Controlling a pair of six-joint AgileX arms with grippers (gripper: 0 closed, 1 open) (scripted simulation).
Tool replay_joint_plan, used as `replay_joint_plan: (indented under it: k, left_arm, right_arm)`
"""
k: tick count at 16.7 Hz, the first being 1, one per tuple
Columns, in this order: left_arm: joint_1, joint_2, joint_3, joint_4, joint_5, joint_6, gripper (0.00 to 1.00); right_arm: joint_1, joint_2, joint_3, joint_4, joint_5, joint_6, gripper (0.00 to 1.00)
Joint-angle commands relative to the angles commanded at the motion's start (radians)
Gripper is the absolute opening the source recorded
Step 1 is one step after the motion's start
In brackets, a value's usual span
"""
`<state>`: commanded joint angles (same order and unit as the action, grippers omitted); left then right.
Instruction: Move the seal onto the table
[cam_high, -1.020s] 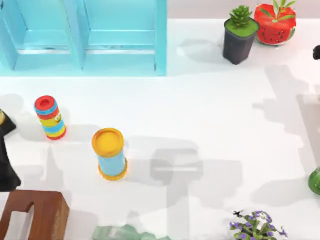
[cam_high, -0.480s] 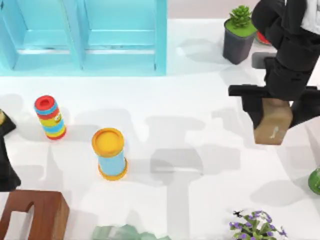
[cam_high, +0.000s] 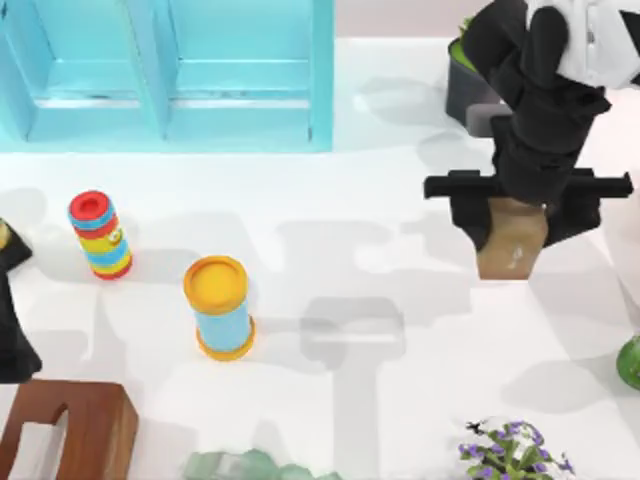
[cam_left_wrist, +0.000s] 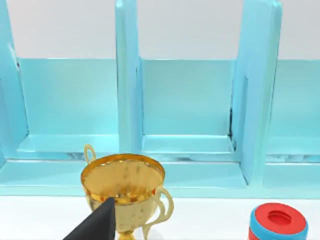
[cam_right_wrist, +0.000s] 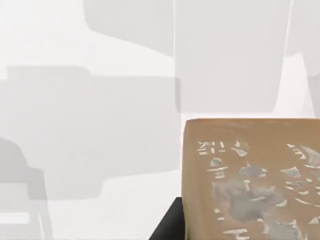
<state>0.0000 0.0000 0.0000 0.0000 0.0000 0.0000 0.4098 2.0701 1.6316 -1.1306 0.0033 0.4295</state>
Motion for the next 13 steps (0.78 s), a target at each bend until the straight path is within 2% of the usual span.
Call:
replay_joint_plan:
  k: [3, 8, 12, 13]
  left_arm:
    - [0.0, 0.0, 0.0, 0.0, 0.0, 0.0, 1.0]
    - [0.0, 0.0, 0.0, 0.0, 0.0, 0.0, 1.0]
    - [0.0, 0.0, 0.0, 0.0, 0.0, 0.0, 1.0]
    - [0.0, 0.0, 0.0, 0.0, 0.0, 0.0, 1.0]
  right_arm:
    - [-0.003, 0.003, -0.018, 0.016, -0.003, 0.0, 0.0]
    - [0.001, 0.045, -0.104, 0.15, 0.001, 0.002, 0.0]
    - [0.002, 0.049, -0.11, 0.158, 0.0, 0.003, 0.0]
    - [0.002, 0.049, -0.11, 0.158, 0.0, 0.003, 0.08]
